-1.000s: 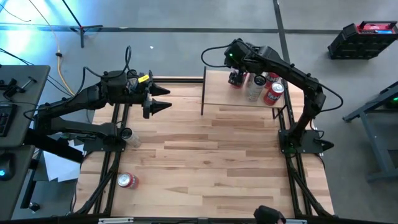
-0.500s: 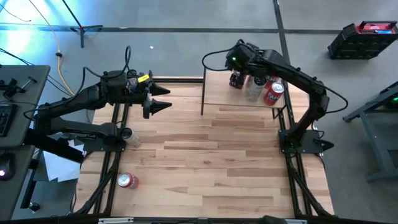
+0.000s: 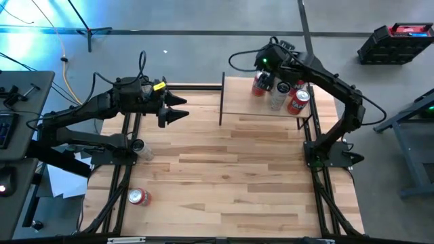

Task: Place canned beverage on shelf
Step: Put the orange soda can on the shelf

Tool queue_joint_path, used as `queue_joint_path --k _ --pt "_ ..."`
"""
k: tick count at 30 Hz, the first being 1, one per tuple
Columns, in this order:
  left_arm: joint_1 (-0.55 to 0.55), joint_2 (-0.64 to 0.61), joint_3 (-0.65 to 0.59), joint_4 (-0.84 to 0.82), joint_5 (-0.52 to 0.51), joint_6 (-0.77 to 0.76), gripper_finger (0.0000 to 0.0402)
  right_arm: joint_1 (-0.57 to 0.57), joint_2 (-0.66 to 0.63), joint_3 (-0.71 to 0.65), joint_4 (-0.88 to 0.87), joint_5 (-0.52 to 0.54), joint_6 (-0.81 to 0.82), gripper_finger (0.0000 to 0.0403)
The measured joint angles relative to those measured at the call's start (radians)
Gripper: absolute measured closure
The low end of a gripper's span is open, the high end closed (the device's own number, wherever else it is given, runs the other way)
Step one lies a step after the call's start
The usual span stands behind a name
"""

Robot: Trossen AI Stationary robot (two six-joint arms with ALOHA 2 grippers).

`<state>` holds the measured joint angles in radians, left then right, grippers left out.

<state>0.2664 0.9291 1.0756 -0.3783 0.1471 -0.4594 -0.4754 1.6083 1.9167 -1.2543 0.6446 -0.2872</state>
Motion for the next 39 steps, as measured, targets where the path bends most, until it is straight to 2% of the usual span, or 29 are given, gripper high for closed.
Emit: queue_joint_path --k 13,39 --pt "-0.001 0.0 0.0 -0.018 0.069 -0.03 0.0037 -0.048 0.067 0.0 -0.024 -0.025 -0.001 0.0041" --pt "-0.018 0.0 0.001 -0.016 0.072 -0.06 0.0037 -0.079 0.086 0.0 -0.036 -0.095 -0.025 0.0041"
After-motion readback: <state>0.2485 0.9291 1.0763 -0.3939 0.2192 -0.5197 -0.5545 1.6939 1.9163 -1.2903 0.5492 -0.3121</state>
